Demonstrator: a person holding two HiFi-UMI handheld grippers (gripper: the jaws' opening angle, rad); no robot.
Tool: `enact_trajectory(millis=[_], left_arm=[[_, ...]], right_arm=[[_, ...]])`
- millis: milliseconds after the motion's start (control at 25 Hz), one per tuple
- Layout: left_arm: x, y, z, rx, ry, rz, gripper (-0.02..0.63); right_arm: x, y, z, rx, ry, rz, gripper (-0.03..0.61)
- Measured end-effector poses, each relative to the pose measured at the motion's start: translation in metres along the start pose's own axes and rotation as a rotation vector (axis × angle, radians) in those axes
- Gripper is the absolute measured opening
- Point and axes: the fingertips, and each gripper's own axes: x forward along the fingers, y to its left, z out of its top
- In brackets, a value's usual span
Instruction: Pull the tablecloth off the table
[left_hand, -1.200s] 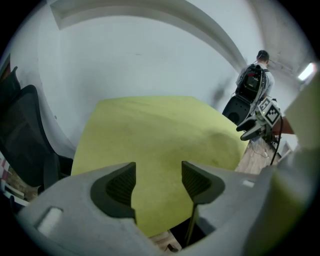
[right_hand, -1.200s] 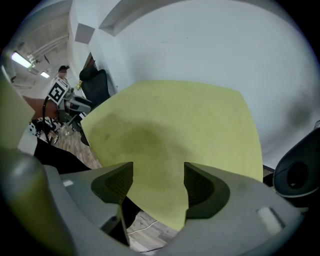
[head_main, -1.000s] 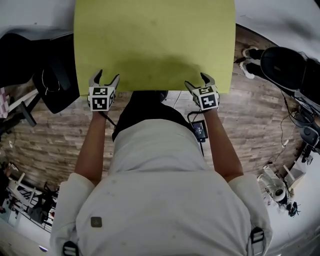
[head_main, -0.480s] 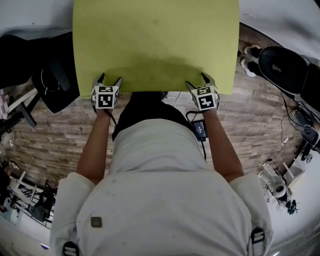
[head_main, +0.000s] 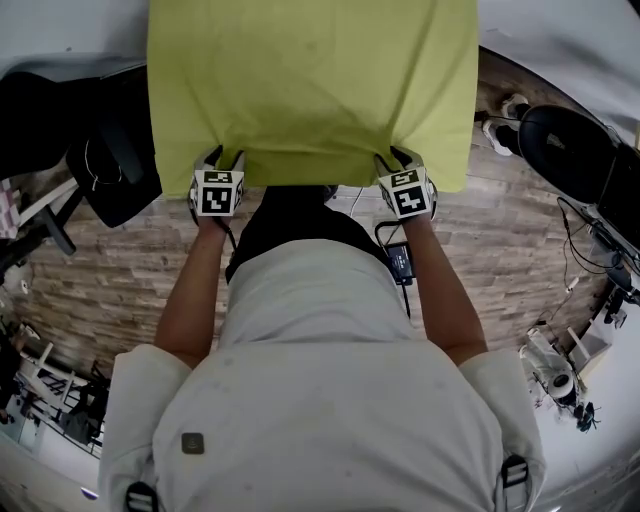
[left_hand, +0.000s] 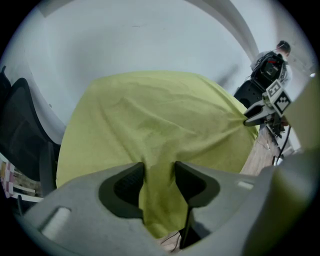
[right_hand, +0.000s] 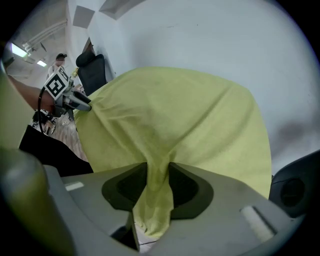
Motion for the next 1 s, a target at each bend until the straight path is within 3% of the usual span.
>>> enact_trajectory(millis=[160,280,560,1000], left_arm=[[0.001,0.001,0.006,-0.025,-0.024,-0.009,0.112],[0.003,0.001,0.010,-0.025,-0.039,-0.010,0.011],[-0.009,-0.001,0.023,-0.078,-0.090,-0.028,0.006],[-0.065,-0.008,0.083,-0.070,-0.287,-0.015,0.006]], right_arm=[[0.005,0.008,0.009,-0.002,-0.038,0.033,0.032],[0.009,0.012,0.013,0.000,-0.052,0.039,0.017],[-0.008,0.012,0.024,0.006,-0.100,0.028,0.015],[-0.055,0.016,0.071,-0.027,-0.265,0.000,0.015]])
